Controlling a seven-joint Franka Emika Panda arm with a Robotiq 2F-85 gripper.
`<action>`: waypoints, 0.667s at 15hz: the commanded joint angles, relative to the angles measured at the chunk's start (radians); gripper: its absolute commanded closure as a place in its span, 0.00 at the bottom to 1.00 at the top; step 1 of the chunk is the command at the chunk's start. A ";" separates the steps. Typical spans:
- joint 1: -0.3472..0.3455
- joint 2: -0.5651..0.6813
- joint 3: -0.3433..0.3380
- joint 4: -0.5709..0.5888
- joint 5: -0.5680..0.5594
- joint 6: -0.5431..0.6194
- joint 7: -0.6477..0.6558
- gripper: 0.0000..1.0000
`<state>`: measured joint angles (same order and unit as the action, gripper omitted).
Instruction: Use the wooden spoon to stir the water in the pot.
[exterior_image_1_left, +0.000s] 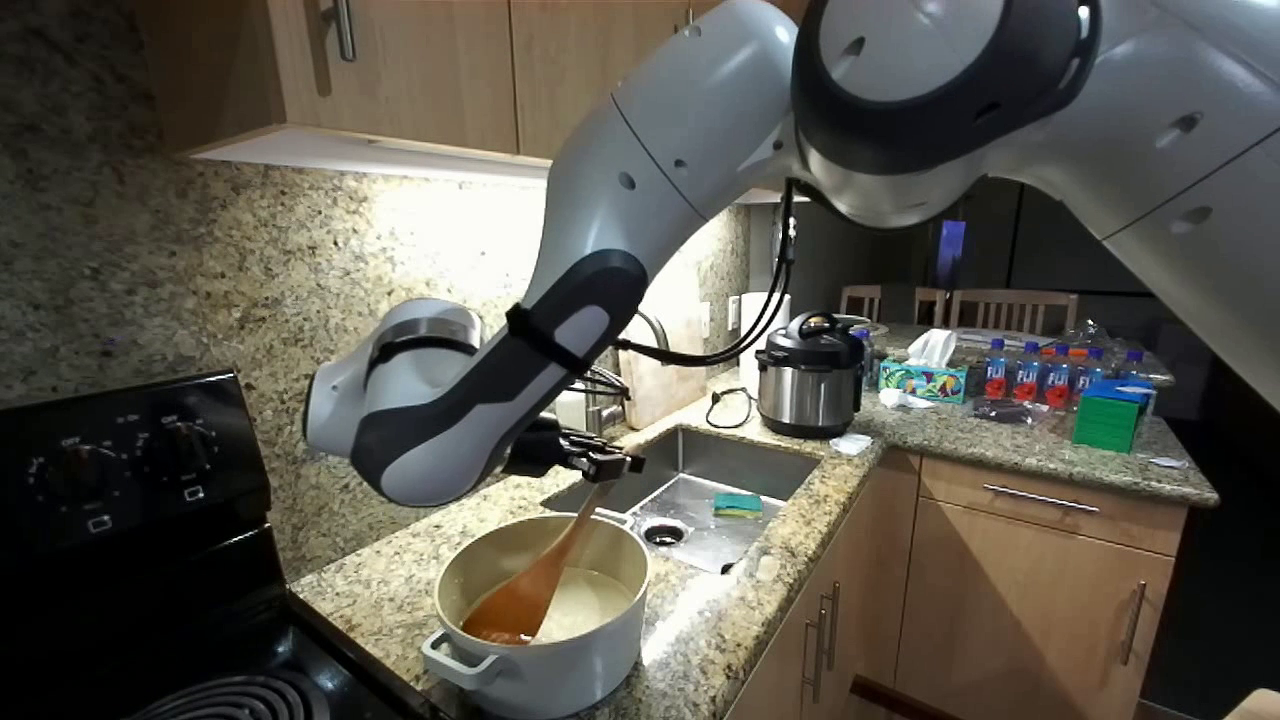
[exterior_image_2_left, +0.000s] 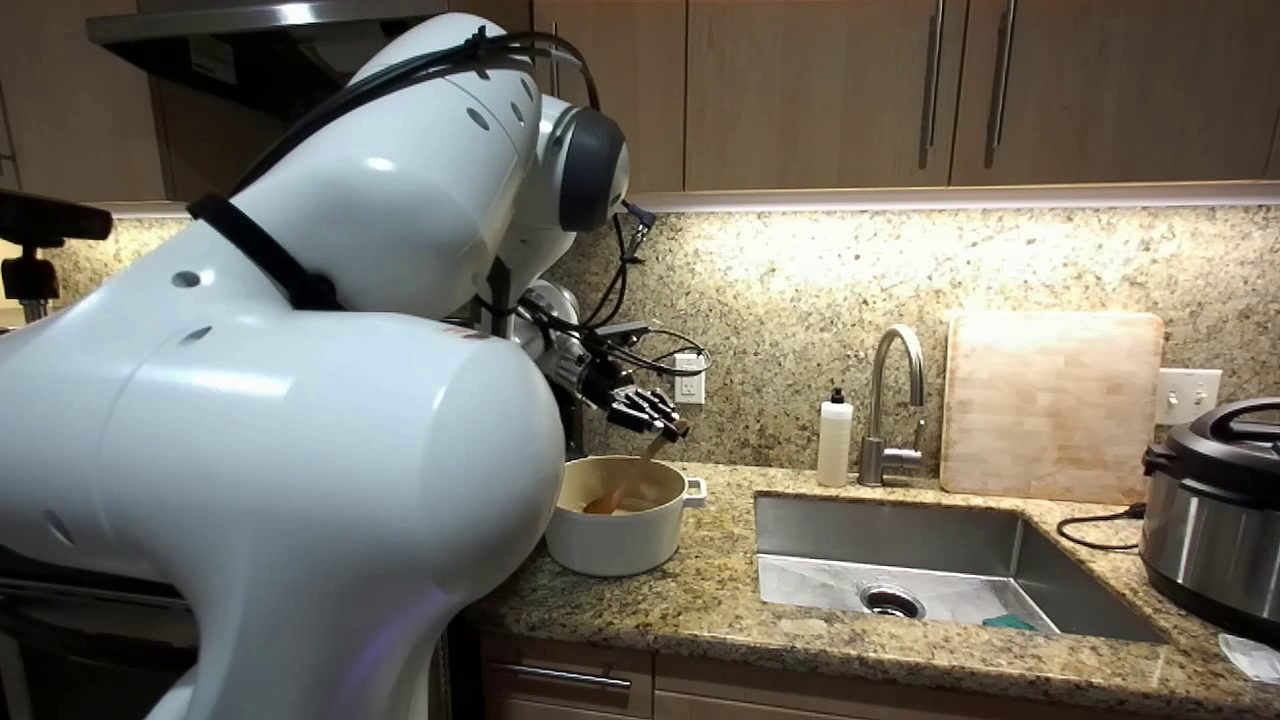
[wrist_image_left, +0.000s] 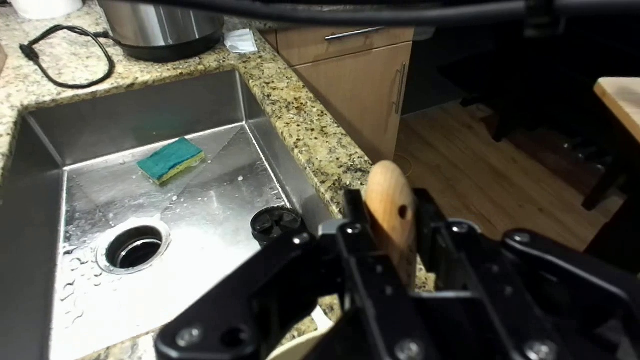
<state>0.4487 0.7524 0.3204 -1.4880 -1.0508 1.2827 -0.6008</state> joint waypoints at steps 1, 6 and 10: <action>-0.001 -0.009 -0.018 0.015 0.024 -0.006 0.083 0.91; 0.013 -0.036 -0.042 -0.031 -0.012 -0.056 0.148 0.91; 0.029 -0.042 -0.037 -0.067 -0.030 -0.119 0.135 0.91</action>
<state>0.4591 0.7520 0.2858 -1.4842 -1.0576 1.2131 -0.4895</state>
